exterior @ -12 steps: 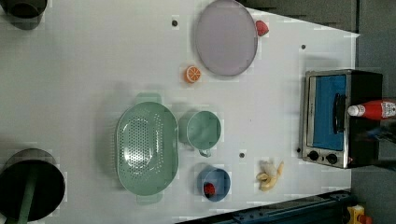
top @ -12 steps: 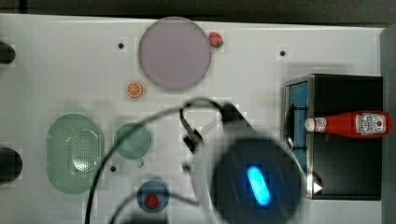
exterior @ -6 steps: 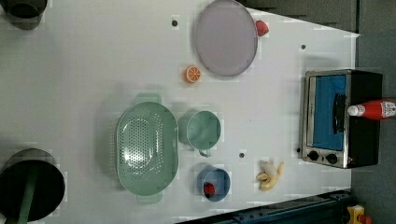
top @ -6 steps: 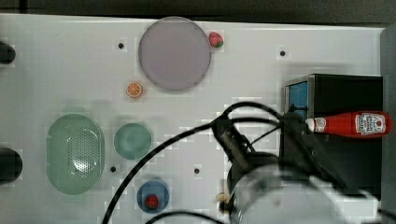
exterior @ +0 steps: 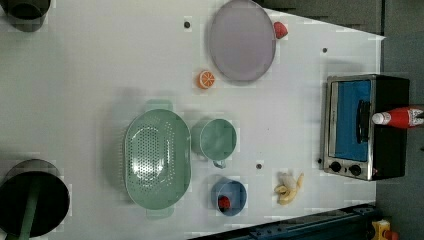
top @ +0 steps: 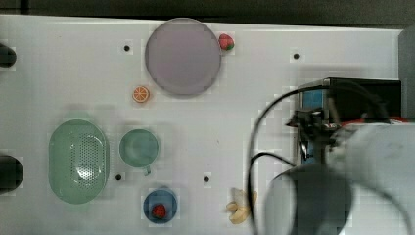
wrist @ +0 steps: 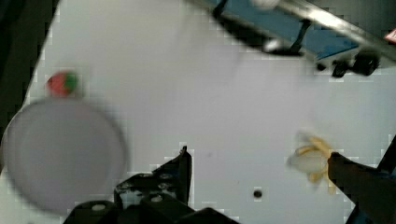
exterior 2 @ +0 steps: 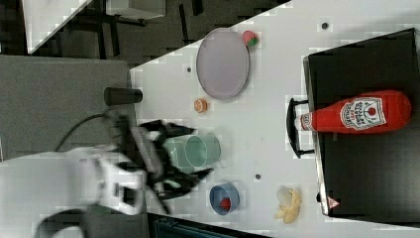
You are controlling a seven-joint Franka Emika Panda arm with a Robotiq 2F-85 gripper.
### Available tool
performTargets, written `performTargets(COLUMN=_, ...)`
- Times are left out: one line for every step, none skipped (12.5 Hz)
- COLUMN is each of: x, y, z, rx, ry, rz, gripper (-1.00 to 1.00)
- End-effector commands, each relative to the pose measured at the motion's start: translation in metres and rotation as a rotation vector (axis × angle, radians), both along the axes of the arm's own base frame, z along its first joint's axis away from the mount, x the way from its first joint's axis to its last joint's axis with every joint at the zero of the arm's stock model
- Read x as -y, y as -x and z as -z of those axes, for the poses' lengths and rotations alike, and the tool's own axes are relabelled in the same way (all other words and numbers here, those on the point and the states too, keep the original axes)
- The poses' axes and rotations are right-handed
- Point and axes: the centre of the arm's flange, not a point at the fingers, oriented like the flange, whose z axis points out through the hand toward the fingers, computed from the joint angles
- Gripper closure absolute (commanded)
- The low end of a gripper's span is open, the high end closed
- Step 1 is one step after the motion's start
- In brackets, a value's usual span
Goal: Pick Ketchup from oven and place it on table.
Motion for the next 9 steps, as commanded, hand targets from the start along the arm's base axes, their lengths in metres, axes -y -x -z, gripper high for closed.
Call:
performTargets(x=0.058, y=0.014, z=0.005, rx=0.054, ry=0.007, rz=0.057, gripper=-1.0)
performTargets(x=0.076, y=0.01, z=0.014, rx=0.065, ry=0.027, rz=0.09, gripper=-1.0)
performTargets(x=0.092, y=0.007, z=0.023, rx=0.064, ry=0.043, rz=0.118, gripper=-1.0)
performTargets(x=0.106, y=0.005, z=0.034, rx=0.051, ry=0.055, rz=0.142, gripper=-1.0)
performTargets(x=0.119, y=0.002, z=0.044, rx=0.038, ry=0.071, rz=0.164, gripper=-1.0)
performTargets(x=0.132, y=-0.002, z=0.052, rx=0.029, ry=0.09, rz=0.185, gripper=-1.0)
performTargets(x=0.145, y=-0.007, z=0.06, rx=0.023, ry=0.114, rz=0.204, gripper=-1.0)
performTargets(x=0.159, y=-0.012, z=0.067, rx=0.018, ry=0.141, rz=0.222, gripper=-1.0)
performTargets(x=0.172, y=-0.016, z=0.074, rx=0.016, ry=0.17, rz=0.239, gripper=-1.0)
